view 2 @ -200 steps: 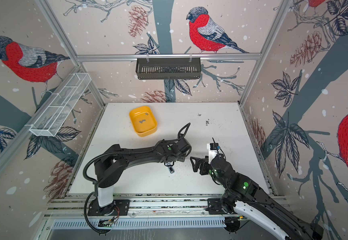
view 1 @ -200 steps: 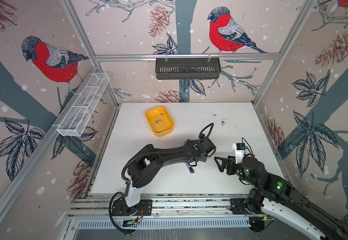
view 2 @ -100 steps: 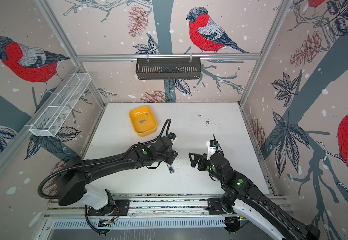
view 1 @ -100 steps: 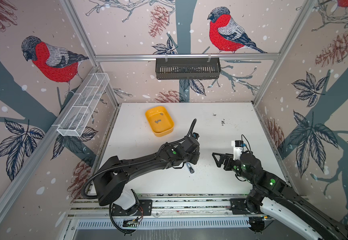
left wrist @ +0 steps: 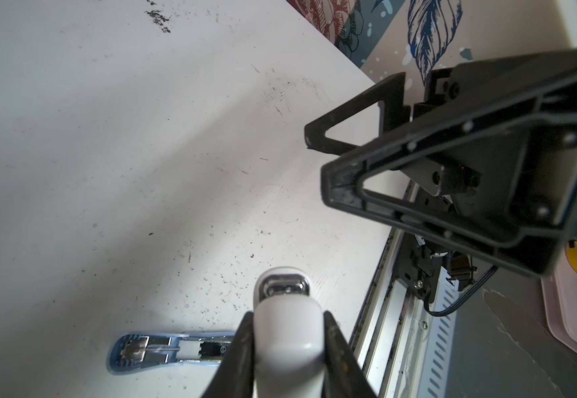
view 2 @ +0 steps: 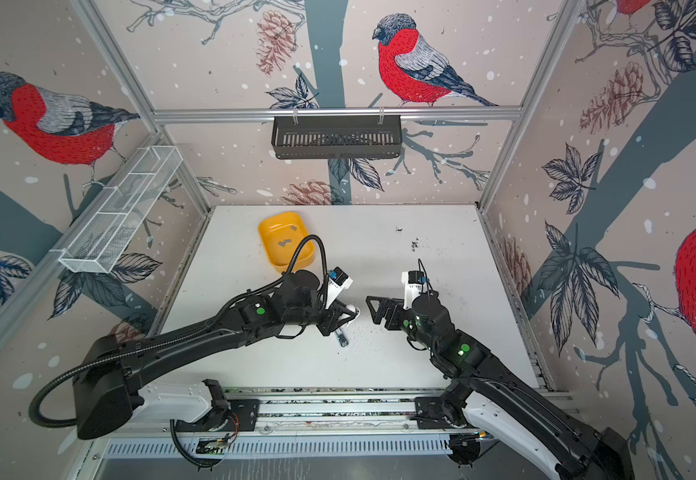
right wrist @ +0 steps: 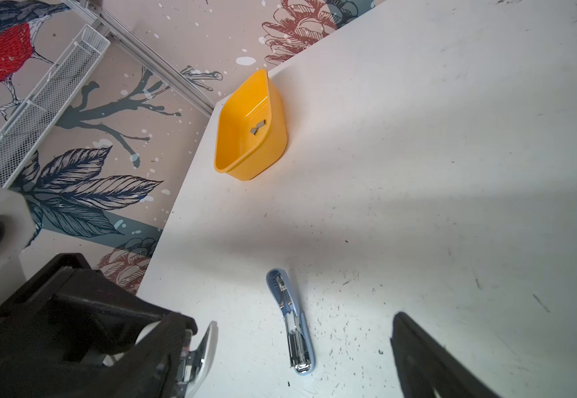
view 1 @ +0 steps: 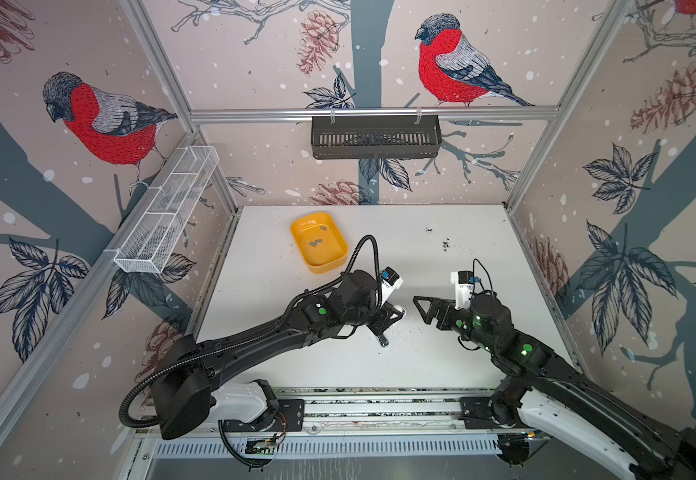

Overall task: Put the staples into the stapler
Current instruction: 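Lift the white piece with the left gripper toward the right gripper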

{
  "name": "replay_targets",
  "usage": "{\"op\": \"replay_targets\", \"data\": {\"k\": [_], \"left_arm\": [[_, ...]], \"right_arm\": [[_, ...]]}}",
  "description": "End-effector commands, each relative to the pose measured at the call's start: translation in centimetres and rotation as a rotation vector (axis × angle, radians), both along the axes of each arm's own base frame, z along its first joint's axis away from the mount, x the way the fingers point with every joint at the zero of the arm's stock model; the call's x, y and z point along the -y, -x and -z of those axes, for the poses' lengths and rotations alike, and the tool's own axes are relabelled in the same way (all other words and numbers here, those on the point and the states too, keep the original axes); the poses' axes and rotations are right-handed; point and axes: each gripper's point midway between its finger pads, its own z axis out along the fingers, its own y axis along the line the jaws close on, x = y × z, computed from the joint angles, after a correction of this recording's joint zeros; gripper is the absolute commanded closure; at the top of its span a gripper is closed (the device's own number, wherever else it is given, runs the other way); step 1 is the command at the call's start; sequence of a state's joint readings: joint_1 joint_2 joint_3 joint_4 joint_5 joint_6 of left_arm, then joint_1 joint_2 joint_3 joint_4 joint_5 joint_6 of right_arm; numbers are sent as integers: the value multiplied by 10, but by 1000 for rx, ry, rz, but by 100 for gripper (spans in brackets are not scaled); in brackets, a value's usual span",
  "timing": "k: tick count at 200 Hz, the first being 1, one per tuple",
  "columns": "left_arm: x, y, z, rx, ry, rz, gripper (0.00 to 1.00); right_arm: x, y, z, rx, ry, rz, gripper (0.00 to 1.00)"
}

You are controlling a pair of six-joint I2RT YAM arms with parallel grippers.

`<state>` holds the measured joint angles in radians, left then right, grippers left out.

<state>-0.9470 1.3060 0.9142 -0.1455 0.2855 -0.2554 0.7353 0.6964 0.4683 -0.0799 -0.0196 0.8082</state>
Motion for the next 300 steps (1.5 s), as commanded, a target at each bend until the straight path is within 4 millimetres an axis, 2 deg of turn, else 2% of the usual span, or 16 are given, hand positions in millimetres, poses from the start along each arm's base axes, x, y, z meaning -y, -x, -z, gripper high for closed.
{"op": "replay_targets", "data": {"k": [1, 42, 84, 183, 300], "left_arm": [[13, 1, -18, 31, 87, 49, 84], [18, 0, -23, 22, 133, 45, 84], [21, 0, -36, 27, 174, 49, 84], [8, -7, -65, 44, 290, -5, 88], [4, -11, -70, 47, 310, -30, 94]], "right_arm": [[-10, -4, -14, 44, -42, -19, 6], [-19, -3, -11, 36, -23, -25, 6], [-11, -5, 6, 0, 5, 35, 6], [-16, 0, 27, -32, 83, 8, 4], [-25, 2, 44, -65, 241, 2, 3]]}}
